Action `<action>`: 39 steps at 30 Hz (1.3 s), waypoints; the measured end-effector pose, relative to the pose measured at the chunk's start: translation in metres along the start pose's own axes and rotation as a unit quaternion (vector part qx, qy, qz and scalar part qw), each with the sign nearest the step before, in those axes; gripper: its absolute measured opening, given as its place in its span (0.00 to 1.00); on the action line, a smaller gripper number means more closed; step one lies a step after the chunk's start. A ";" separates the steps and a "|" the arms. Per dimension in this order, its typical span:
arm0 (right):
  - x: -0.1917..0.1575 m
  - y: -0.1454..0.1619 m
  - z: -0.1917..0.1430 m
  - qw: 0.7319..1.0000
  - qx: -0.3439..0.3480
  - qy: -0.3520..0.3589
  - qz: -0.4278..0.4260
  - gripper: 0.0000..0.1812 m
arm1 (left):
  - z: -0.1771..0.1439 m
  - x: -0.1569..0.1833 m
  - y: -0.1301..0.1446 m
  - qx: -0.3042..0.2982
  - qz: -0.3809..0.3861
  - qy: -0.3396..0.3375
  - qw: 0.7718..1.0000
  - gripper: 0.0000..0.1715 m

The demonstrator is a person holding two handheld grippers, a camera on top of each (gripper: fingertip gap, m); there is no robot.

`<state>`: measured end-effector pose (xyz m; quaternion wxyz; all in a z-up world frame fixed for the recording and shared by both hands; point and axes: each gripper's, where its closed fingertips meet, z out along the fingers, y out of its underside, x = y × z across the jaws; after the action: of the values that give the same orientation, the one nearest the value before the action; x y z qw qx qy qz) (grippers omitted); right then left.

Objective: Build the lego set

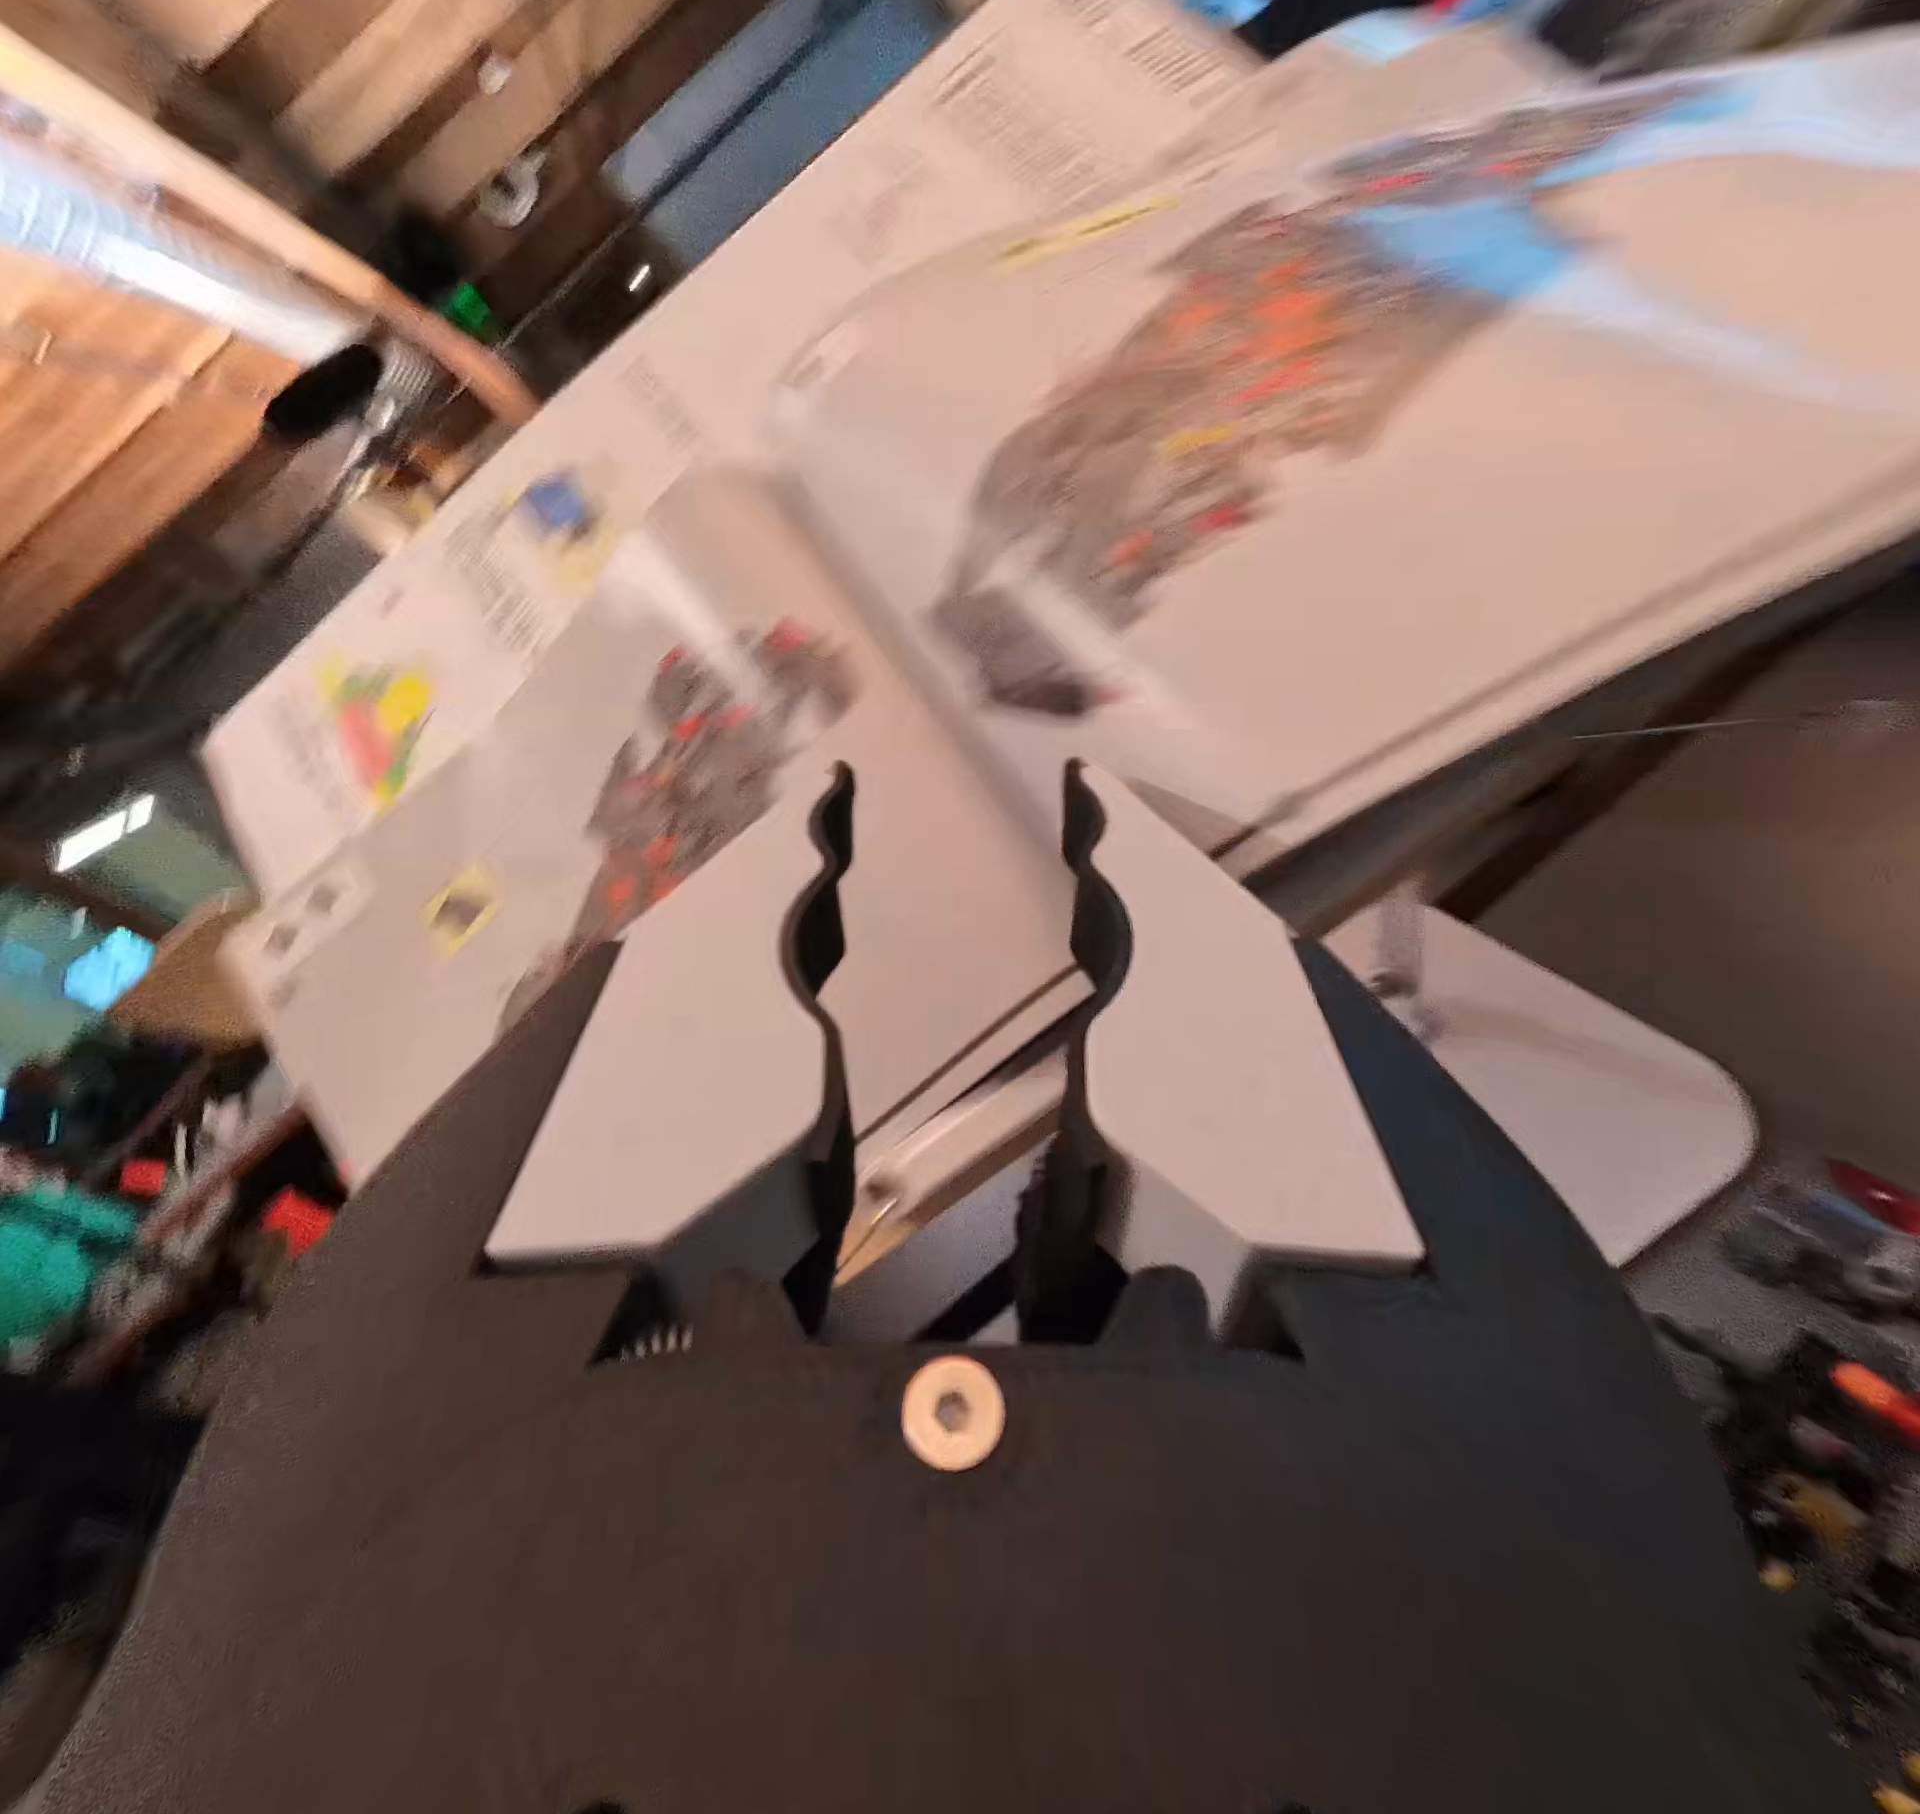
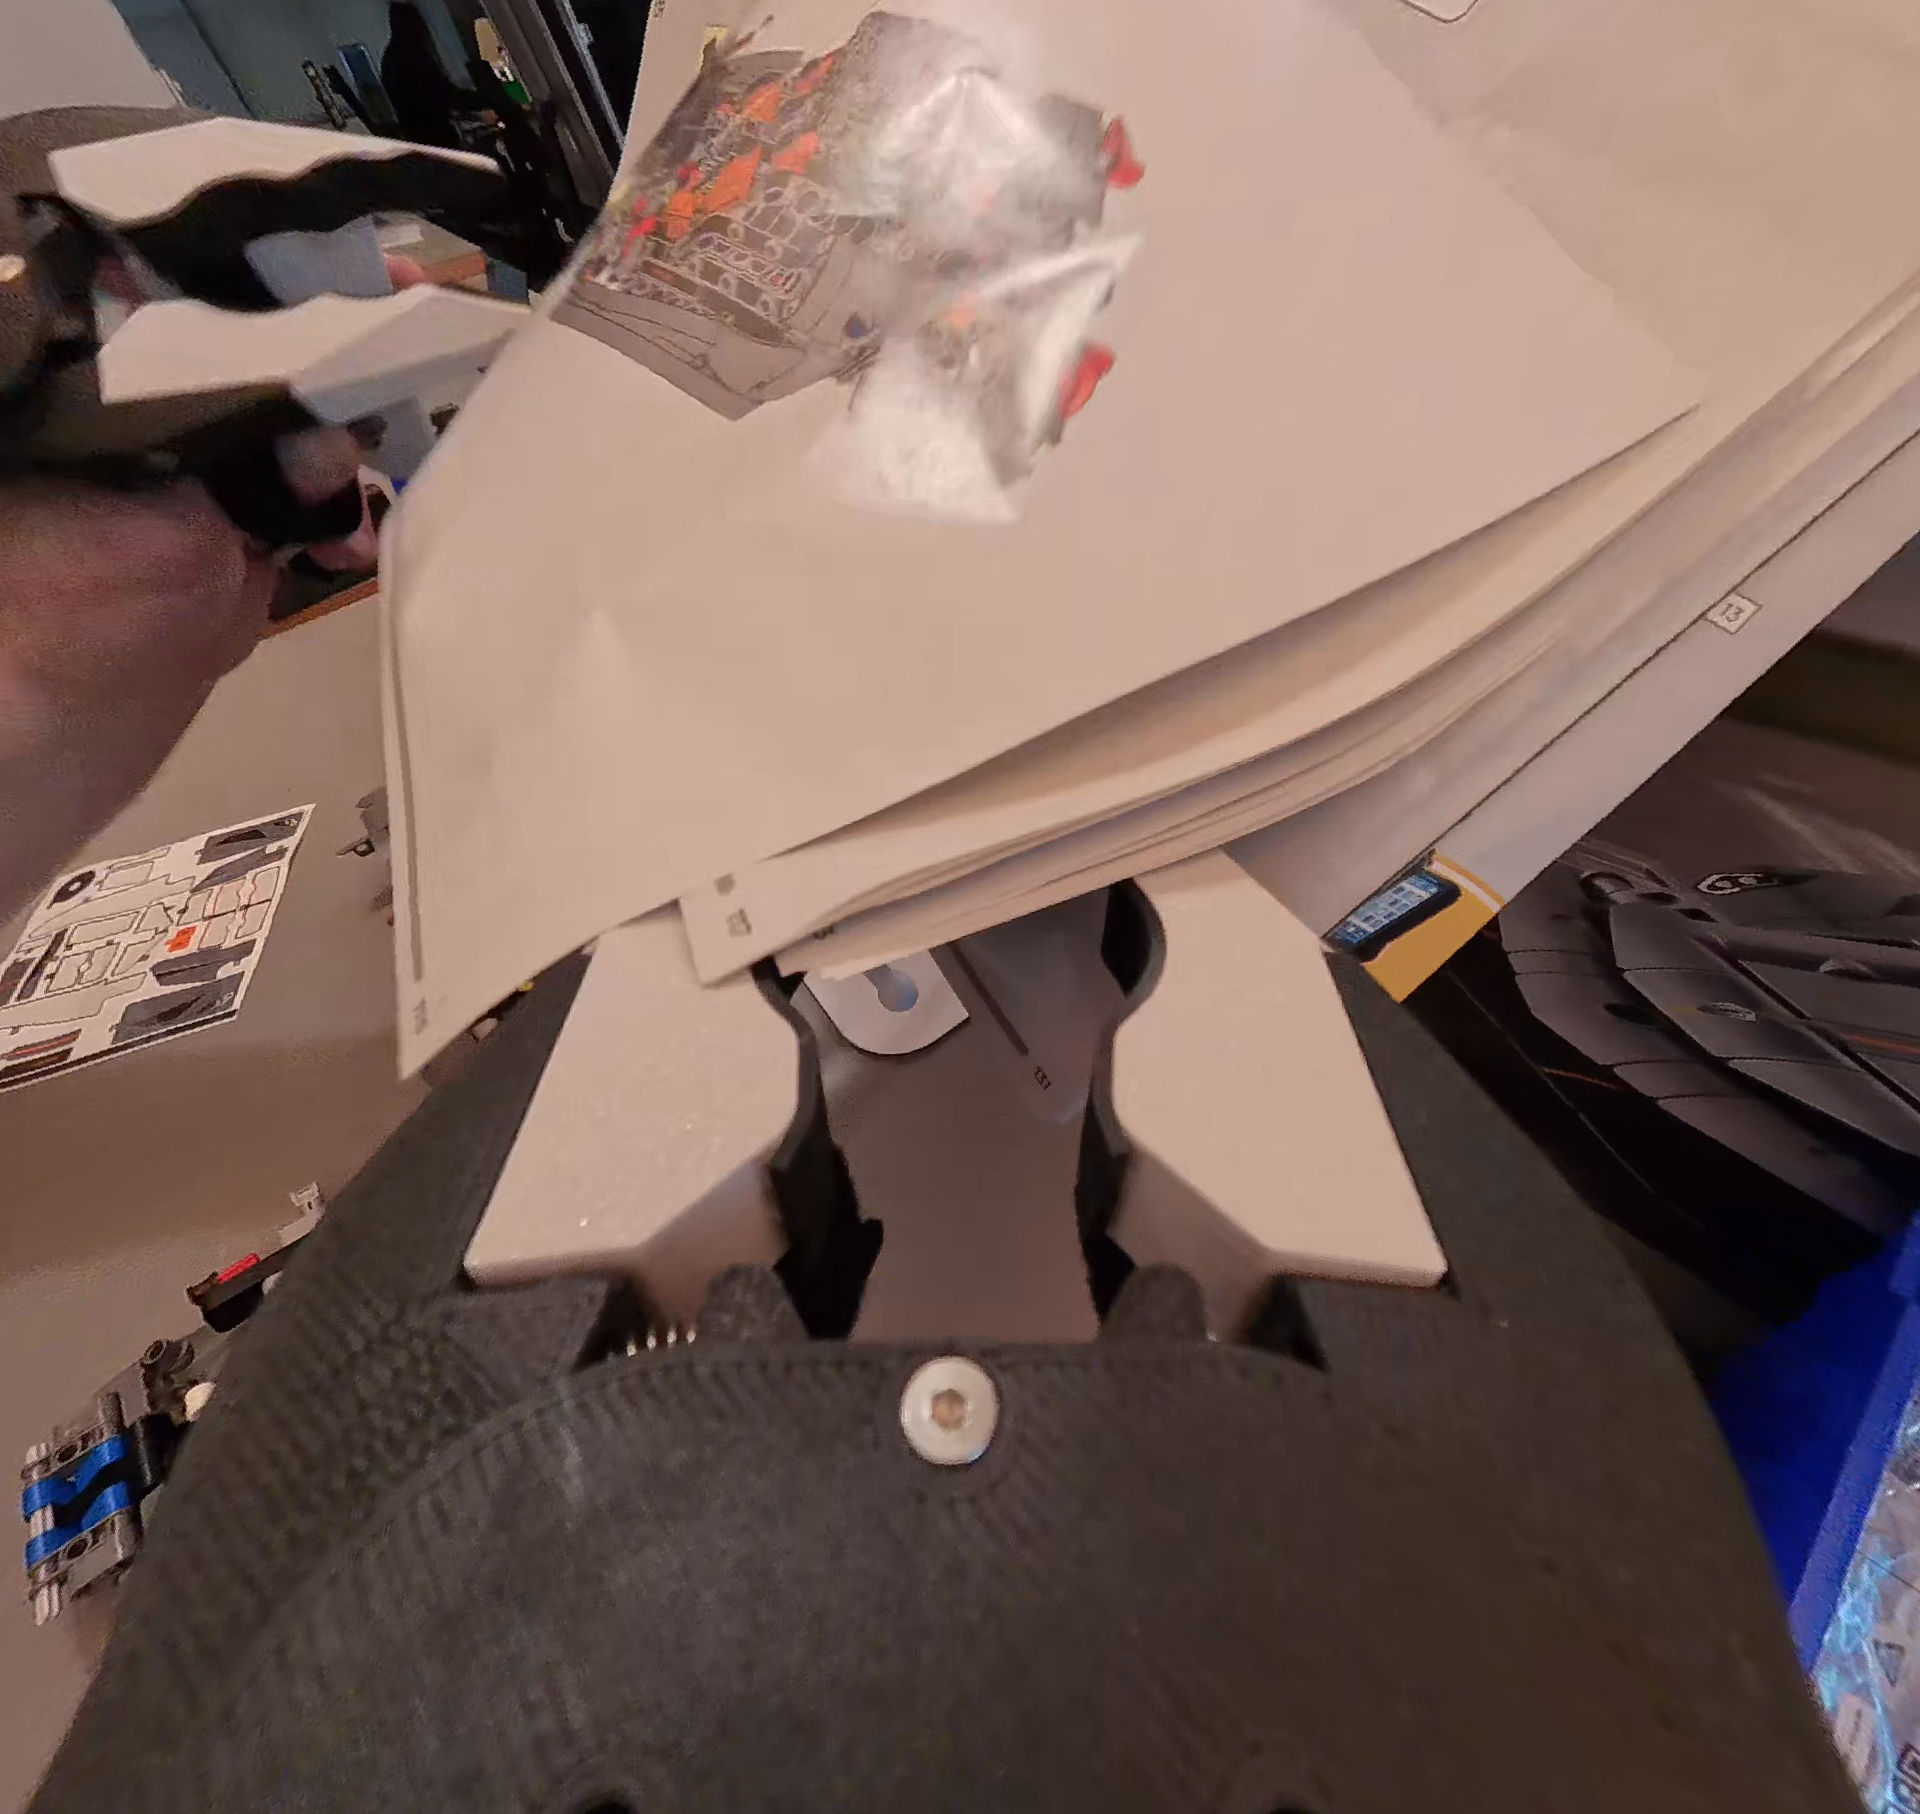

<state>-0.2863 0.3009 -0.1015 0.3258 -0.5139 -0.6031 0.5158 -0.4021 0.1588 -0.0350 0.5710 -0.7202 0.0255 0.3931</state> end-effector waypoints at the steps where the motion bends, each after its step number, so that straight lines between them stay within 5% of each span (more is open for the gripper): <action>1: 0.000 0.001 0.000 1.000 -0.001 0.000 -0.001 0.29 | 0.000 -0.022 0.016 -0.019 -0.029 -0.019 0.999 0.26; 6: -0.001 0.001 0.001 1.000 -0.003 0.001 -0.001 0.29 | 0.003 -0.102 0.119 -0.125 -0.236 -0.064 0.961 0.55; 11: -0.002 0.000 0.003 1.000 -0.005 0.002 -0.003 0.29 | 0.014 -0.097 0.145 -0.135 -0.303 -0.038 0.943 0.56; 31: -0.004 -0.001 0.003 1.000 -0.004 -0.005 -0.004 0.28 | 0.016 -0.081 0.106 -0.081 -0.264 -0.024 0.961 0.00; 35: -0.004 -0.001 0.003 1.000 -0.003 -0.007 -0.004 0.28 | 0.001 -0.078 0.062 -0.030 -0.232 -0.034 0.972 0.00; 39: -0.004 -0.001 0.002 1.000 -0.002 -0.008 -0.003 0.28 | -0.020 -0.036 -0.026 0.043 -0.109 -0.032 0.993 0.00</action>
<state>-0.2878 0.2968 -0.1006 0.3210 -0.5086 -0.6085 0.5177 -0.4036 0.1356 0.0084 0.6412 -0.6806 -0.0549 0.3503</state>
